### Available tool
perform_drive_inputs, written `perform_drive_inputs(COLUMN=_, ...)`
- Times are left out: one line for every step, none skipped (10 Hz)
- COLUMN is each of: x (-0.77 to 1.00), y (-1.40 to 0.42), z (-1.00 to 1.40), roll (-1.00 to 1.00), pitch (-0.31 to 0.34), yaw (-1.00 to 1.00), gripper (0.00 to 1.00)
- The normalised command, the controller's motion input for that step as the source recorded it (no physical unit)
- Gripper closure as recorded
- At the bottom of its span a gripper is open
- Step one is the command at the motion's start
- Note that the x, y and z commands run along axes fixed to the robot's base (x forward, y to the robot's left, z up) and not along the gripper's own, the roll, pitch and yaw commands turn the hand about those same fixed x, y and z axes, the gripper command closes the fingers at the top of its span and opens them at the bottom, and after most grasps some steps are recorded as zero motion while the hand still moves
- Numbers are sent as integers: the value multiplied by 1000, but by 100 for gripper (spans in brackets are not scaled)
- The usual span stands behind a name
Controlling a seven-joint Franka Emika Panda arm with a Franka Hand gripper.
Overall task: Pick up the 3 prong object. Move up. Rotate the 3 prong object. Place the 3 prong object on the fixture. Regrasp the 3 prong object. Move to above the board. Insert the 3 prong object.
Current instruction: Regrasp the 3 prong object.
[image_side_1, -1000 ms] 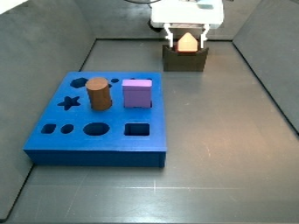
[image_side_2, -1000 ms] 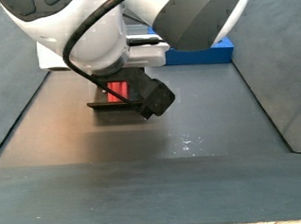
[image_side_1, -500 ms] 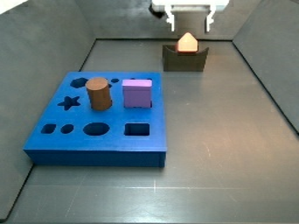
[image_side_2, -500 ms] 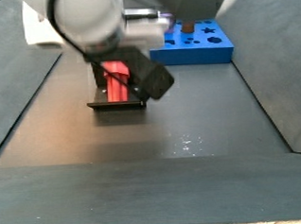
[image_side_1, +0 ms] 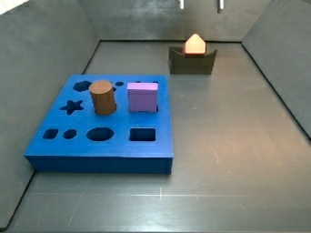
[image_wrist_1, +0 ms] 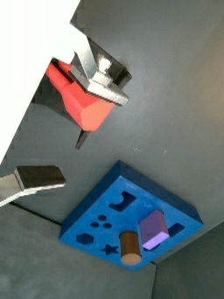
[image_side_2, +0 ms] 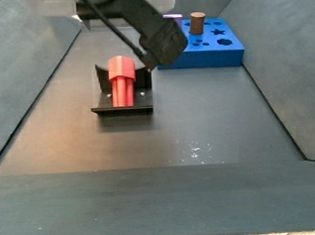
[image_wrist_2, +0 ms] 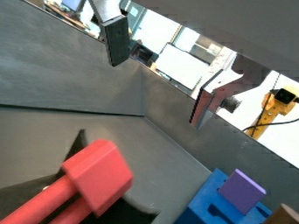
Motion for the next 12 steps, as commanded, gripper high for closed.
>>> perform_drive_inputs(x=-94, y=-739, z=602, roll=1000, pitch=74, yaw=29, gripper=0)
perform_drive_inputs(x=-102, y=-614, z=483, roll=1000, pitch=63, yaw=28, gripper=0)
perform_drive_inputs(x=-103, y=-398, z=223, roll=1000, pitch=54, yaw=26, gripper=0)
perform_drive_inputs(x=-81, y=-288, z=110, roll=1000, pitch=51, yaw=26, gripper=0)
perform_drive_inputs(x=-31, y=-84, z=48, roll=1000, pitch=53, yaw=26, gripper=0)
perform_drive_inputs(x=-15, y=-40, z=47, roll=1000, pitch=56, yaw=26, gripper=0)
perform_drive_inputs(x=-10, y=-36, z=18, roll=1000, pitch=54, yaw=26, gripper=0)
perform_drive_inputs(x=-21, y=-29, z=15, roll=1000, pitch=50, yaw=26, gripper=0)
perform_drive_inputs(x=-30, y=-26, z=18, roll=1000, pitch=46, yaw=26, gripper=0)
perform_drive_inputs(x=-31, y=-26, z=17, roll=1000, pitch=41, yaw=27, gripper=0)
perform_drive_inputs(x=-29, y=-24, z=9, roll=1000, pitch=35, yaw=28, gripper=0)
perform_drive_inputs(x=-21, y=-23, z=0, roll=1000, pitch=30, yaw=29, gripper=0)
